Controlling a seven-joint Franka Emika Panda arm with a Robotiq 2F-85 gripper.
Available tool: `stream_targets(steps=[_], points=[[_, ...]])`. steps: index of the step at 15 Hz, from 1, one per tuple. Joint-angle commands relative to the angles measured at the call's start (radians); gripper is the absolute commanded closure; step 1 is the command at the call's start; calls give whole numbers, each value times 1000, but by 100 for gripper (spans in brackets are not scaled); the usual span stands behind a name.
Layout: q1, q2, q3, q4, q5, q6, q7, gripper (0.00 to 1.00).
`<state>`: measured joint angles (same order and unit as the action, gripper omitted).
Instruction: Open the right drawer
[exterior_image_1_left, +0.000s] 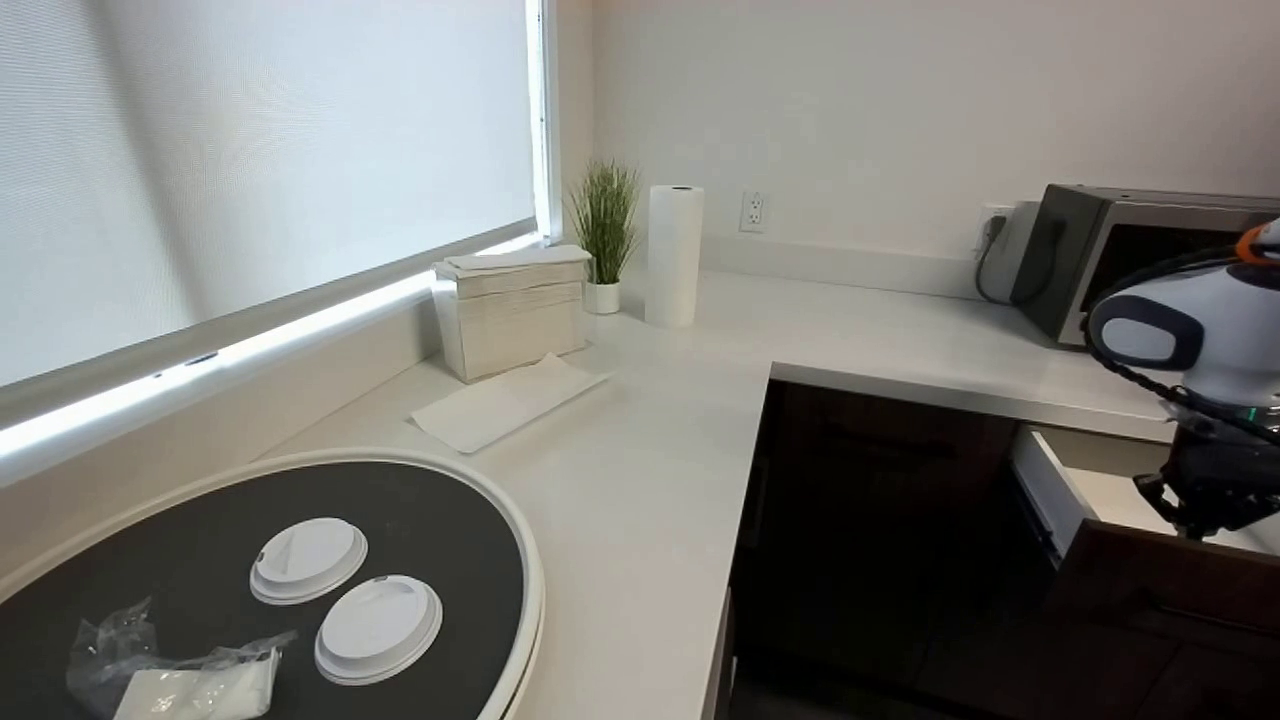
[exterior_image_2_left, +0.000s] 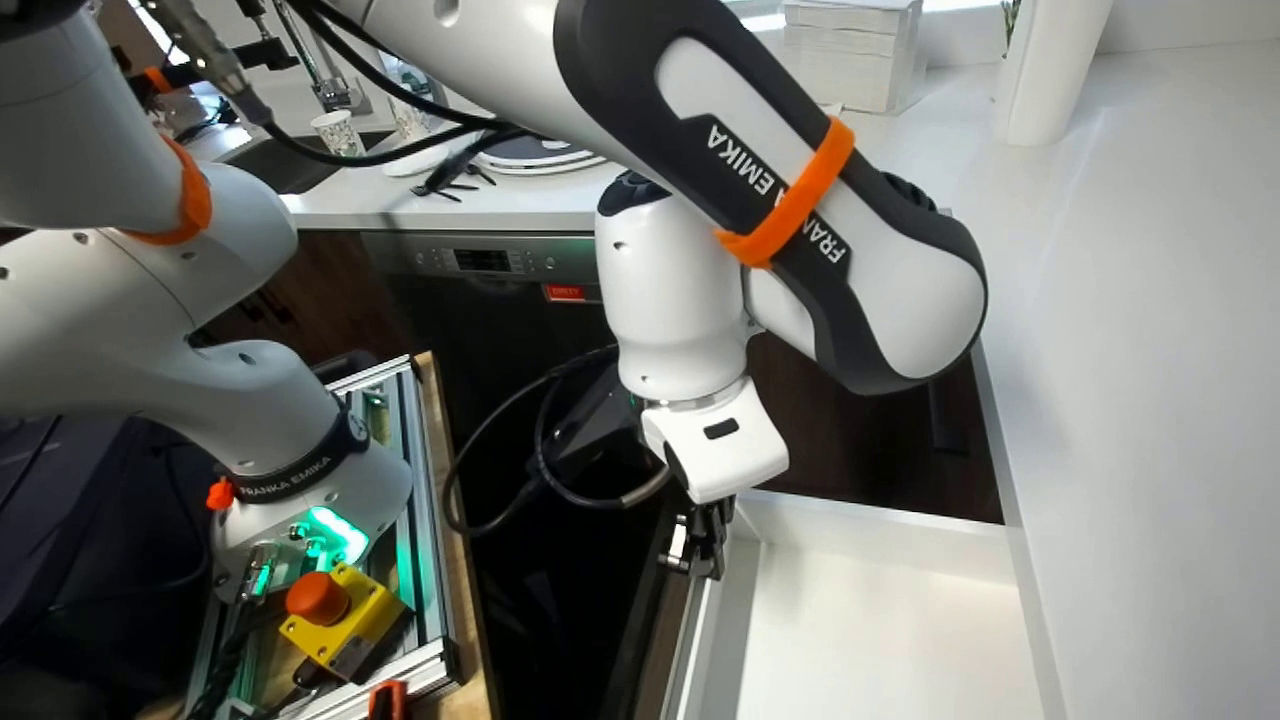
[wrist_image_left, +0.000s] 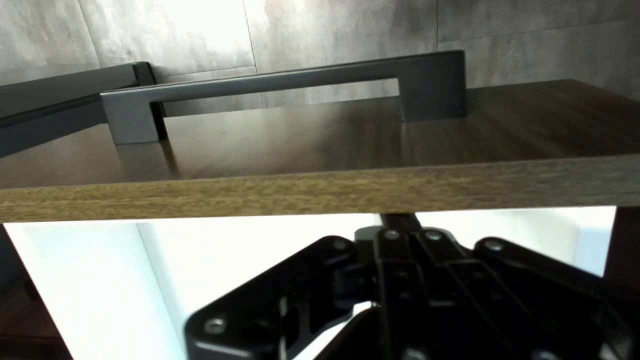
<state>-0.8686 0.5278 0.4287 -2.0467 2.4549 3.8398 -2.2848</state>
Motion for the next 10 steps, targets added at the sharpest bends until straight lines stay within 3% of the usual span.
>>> stream_targets(steps=[1,5,10], points=[[48,-46,-44,-60,67,-15,-43,100],[192,-206,-125,-133,16,-104,118,100],[368,-445,-191,-226,47,-162,165,100]])
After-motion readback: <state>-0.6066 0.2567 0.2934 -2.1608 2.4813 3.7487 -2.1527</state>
